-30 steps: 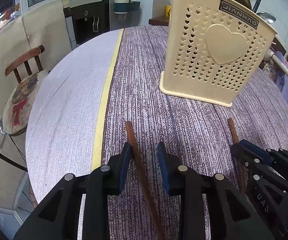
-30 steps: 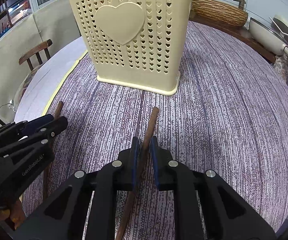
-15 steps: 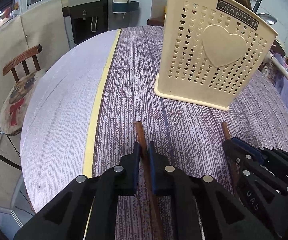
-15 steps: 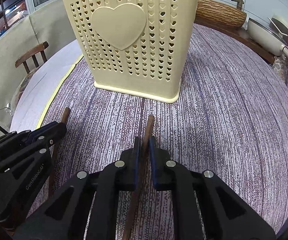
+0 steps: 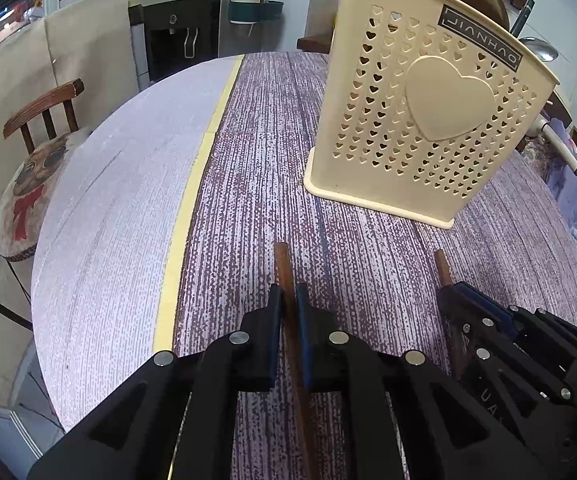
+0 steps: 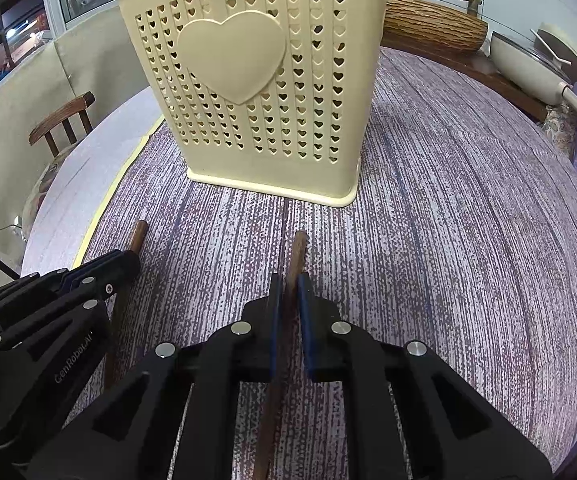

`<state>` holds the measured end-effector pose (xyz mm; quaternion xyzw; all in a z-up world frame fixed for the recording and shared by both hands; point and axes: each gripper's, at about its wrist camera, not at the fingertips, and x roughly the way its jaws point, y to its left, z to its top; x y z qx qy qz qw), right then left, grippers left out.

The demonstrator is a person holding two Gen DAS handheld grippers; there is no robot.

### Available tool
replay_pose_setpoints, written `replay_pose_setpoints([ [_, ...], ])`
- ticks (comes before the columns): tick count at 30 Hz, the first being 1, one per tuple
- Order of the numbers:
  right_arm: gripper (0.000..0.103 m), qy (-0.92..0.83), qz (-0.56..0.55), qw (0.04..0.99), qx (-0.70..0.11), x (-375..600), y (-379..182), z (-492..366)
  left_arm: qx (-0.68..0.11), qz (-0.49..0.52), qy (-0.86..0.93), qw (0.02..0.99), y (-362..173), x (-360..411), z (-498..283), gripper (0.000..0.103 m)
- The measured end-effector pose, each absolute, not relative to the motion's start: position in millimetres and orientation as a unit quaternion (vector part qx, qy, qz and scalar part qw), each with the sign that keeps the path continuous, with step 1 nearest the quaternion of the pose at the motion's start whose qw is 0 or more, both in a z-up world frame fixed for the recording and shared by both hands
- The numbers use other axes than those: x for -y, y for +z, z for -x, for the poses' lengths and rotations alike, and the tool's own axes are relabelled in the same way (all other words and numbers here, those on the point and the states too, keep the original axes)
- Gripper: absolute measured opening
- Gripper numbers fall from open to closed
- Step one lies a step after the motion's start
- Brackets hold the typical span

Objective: Organize utensils
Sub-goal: 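Lift both wooden chopsticks and lower them into the cream holder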

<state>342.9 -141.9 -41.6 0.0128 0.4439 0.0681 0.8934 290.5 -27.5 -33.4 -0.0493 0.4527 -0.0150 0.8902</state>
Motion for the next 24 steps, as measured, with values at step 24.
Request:
replay_pose_setpoints([
  [24, 0.008, 0.143, -0.098, 0.909, -0.379, 165.6, 13.1, -315.1, -0.394, 0.073, -0.053, 0.914, 15.1, 22.1, -273.6, 0.008],
])
